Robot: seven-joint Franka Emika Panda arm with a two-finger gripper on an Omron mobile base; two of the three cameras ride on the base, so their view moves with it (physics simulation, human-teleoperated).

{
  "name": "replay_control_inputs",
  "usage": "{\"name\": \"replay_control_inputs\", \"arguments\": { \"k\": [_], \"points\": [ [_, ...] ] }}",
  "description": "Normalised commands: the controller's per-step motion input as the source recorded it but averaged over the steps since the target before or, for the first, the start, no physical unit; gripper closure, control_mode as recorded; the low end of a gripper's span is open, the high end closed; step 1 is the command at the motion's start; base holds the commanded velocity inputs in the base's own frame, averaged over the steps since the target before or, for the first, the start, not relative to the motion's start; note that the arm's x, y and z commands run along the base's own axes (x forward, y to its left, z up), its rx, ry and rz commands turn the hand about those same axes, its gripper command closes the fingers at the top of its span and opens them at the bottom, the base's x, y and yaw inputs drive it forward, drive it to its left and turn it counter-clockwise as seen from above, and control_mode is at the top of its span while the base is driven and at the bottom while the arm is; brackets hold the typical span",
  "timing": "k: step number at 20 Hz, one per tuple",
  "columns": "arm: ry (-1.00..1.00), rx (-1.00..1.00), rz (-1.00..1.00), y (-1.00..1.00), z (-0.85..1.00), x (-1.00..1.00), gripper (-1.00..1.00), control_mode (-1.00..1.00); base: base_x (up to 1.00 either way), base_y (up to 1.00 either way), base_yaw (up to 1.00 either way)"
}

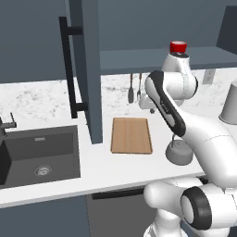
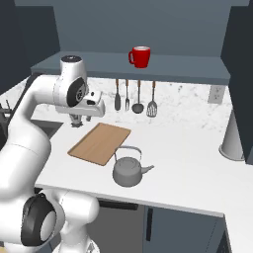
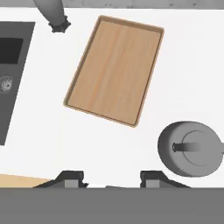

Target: Pick the kettle from the counter and place it on the tray. Then pick the mug from the cabinet and place it on the tray. Then close the cabinet doors.

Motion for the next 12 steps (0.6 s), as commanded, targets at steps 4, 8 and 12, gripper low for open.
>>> {"name": "replay_control_inputs", "arguments": {
  "k": [4, 8, 12],
  "points": [
    [0.00, 0.00, 0.00, -0.01, -0.07, -0.13, -1.00, -1.00, 0.00, 0.00, 0.00],
    [0.00, 0.00, -0.10, -0.25, -0.19, -0.39, -1.00, -1.00, 0.00, 0.00, 0.00],
    [0.00, 0.00, -0.21, -0.42, -0.24, -0.43, -1.00, -1.00, 0.00, 0.00, 0.00]
  ]
}}
